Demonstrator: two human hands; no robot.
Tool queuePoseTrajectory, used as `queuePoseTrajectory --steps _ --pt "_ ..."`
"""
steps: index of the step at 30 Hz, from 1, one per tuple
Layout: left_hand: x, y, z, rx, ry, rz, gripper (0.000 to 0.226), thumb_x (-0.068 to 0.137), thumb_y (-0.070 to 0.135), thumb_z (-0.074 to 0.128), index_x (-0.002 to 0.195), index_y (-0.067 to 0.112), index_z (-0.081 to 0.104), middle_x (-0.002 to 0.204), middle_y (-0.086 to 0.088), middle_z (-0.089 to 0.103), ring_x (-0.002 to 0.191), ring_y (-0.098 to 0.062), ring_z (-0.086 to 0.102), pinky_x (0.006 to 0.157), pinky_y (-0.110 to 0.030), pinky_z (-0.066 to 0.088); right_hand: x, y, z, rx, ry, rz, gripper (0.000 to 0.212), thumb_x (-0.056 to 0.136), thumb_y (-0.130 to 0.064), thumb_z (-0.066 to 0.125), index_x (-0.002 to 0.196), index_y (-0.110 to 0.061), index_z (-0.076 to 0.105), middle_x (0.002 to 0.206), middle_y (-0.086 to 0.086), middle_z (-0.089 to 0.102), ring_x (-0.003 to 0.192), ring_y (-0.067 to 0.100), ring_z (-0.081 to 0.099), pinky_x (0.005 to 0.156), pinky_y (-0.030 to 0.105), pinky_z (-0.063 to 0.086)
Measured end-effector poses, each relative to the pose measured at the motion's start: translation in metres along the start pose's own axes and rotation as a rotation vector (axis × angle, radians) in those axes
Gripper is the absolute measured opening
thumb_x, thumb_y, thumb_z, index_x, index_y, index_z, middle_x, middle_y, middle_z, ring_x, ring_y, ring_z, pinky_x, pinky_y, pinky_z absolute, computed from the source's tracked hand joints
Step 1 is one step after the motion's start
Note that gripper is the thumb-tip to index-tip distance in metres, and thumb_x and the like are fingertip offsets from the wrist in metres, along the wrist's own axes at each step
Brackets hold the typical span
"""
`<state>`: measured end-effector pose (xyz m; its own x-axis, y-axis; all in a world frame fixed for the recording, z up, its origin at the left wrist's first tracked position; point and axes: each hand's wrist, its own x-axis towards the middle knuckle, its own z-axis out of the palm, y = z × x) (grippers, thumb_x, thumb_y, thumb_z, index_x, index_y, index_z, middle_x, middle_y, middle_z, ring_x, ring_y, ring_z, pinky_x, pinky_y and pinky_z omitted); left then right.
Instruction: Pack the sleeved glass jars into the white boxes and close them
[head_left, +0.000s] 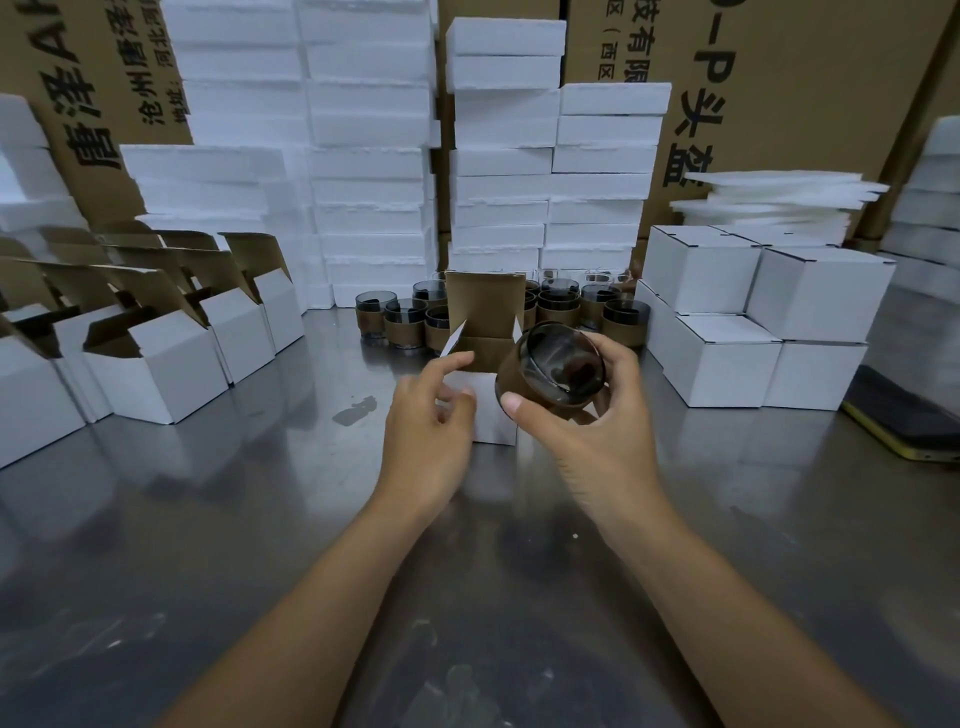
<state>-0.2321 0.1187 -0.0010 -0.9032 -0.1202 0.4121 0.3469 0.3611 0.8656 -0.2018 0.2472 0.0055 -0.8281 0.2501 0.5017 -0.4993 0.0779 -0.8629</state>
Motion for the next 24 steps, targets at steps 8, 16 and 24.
queuePoseTrajectory --steps 8,16,24 --pt "0.001 -0.007 -0.001 0.283 0.038 0.069 0.027 0.093 0.027 0.054 0.119 0.031 0.054 0.108 0.003 0.034 0.086 -0.007 0.047 0.065 -0.007 0.035 -0.002 -0.003 0.000 -0.044 -0.028 -0.014 0.057 0.065 -0.031 0.082 0.109 -0.045 0.050 0.100 -0.036 0.057 0.101 -0.016 0.051 0.081 0.001 0.040" --pt "-0.006 0.001 -0.002 0.392 -0.013 0.317 0.014 0.087 0.024 0.063 0.101 0.021 0.063 0.092 0.001 0.048 0.083 -0.015 0.048 0.068 -0.024 0.045 -0.002 -0.012 -0.002 -0.025 -0.064 -0.049 0.051 0.064 -0.044 0.075 0.109 -0.049 0.051 0.105 -0.037 0.056 0.106 -0.014 0.049 0.096 0.018 0.040" --pt "-0.016 0.008 0.001 0.382 -0.139 0.493 0.021 0.085 0.024 0.064 0.106 0.021 0.061 0.082 0.016 0.041 0.075 0.000 0.044 0.063 -0.007 0.033 0.005 -0.011 -0.007 0.068 -0.004 -0.086 0.042 0.072 -0.020 0.078 0.102 -0.039 0.057 0.092 -0.032 0.064 0.093 -0.015 0.057 0.070 0.000 0.042"
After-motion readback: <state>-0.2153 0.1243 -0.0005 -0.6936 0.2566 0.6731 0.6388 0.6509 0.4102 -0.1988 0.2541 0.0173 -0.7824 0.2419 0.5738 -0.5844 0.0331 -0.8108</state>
